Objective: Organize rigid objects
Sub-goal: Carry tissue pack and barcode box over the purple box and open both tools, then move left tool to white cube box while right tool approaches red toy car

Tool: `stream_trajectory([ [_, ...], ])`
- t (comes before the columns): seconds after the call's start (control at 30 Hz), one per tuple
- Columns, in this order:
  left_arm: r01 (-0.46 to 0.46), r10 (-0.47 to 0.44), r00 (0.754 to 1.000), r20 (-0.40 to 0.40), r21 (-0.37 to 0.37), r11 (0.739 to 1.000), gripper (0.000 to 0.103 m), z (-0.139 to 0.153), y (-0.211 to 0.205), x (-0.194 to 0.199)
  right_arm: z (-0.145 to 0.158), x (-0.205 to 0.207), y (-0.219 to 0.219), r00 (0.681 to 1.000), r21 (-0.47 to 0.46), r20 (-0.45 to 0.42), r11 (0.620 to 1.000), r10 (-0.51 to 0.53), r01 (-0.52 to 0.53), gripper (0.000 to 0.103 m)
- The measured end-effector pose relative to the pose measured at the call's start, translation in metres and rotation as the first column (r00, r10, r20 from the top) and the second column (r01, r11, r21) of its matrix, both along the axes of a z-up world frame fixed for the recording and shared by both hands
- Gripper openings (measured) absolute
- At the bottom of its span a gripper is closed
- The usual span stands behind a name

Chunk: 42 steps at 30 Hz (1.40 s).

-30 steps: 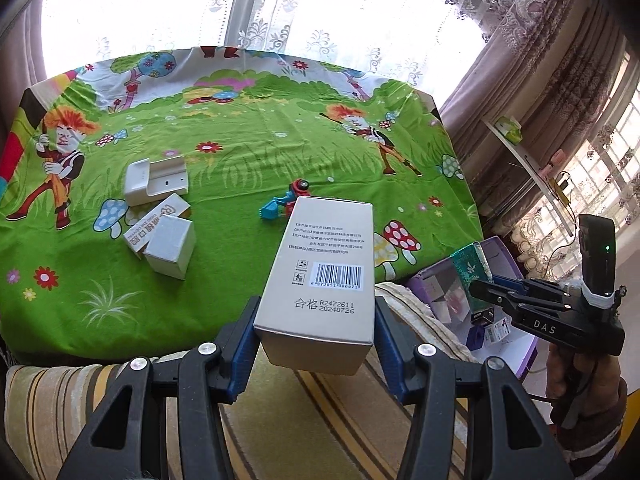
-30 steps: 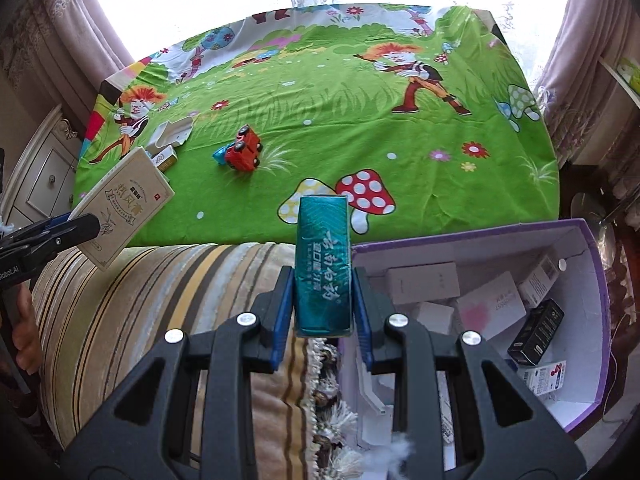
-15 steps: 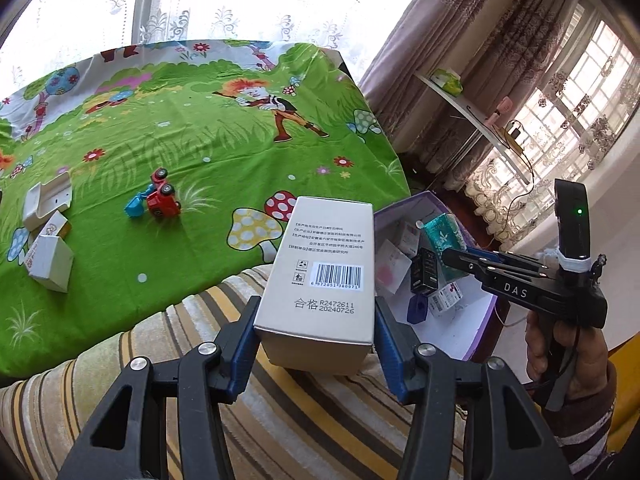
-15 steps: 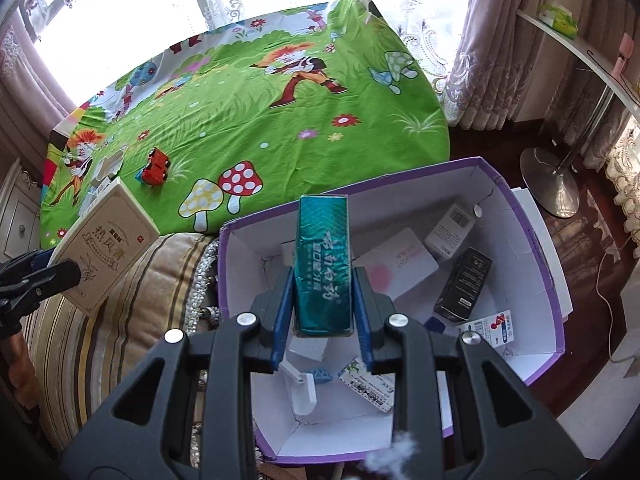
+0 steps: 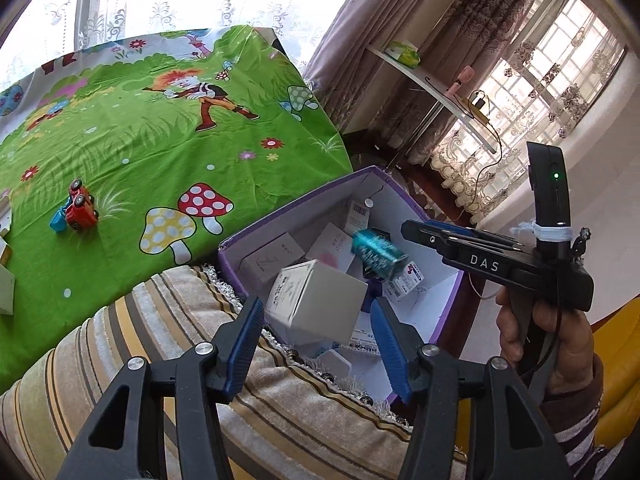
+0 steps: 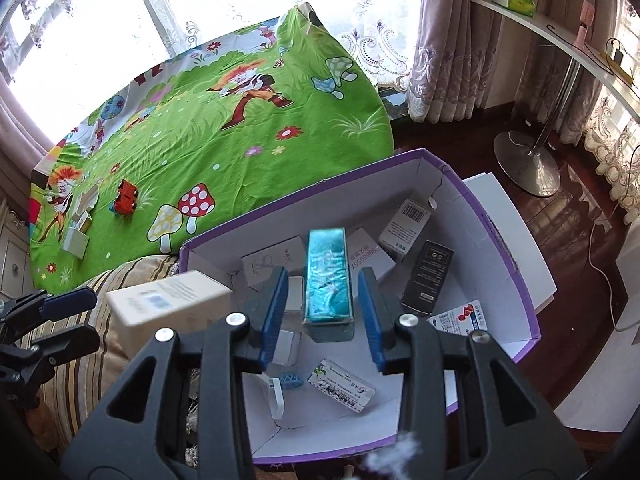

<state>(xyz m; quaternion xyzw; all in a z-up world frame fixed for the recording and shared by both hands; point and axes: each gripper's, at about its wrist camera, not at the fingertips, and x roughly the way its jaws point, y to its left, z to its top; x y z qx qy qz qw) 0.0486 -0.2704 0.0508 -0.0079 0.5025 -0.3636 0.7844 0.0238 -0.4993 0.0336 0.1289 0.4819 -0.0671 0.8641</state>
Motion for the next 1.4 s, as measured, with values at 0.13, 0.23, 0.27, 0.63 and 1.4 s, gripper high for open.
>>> stream_trajectory([
  [0.13,-0.002,0.002,1.0,-0.007,0.002,1.0,0.059,-0.002,0.001,0.001,0.002,-0.001,-0.003,1.0,0.007,0.009,1.0,-0.012,0.012,0.061],
  [0.23,-0.011,0.012,1.0,-0.014,0.005,1.0,0.059,-0.004,0.003,0.003,0.001,0.001,-0.002,1.0,0.008,0.008,1.0,-0.01,0.01,0.061],
  [0.27,-0.013,0.013,1.0,-0.017,0.004,1.0,0.059,-0.004,0.004,0.003,0.001,0.001,-0.001,1.0,0.008,0.007,1.0,-0.007,0.007,0.062],
  [0.63,-0.032,0.031,0.999,-0.031,-0.005,0.999,0.059,-0.006,0.014,0.006,0.002,0.009,0.019,0.999,0.006,-0.001,0.999,0.042,-0.042,0.062],
  [1.4,-0.28,0.28,0.959,-0.049,0.009,0.96,0.059,-0.017,0.132,0.049,0.008,0.054,0.12,0.963,-0.03,-0.015,0.962,0.27,-0.27,0.062],
])
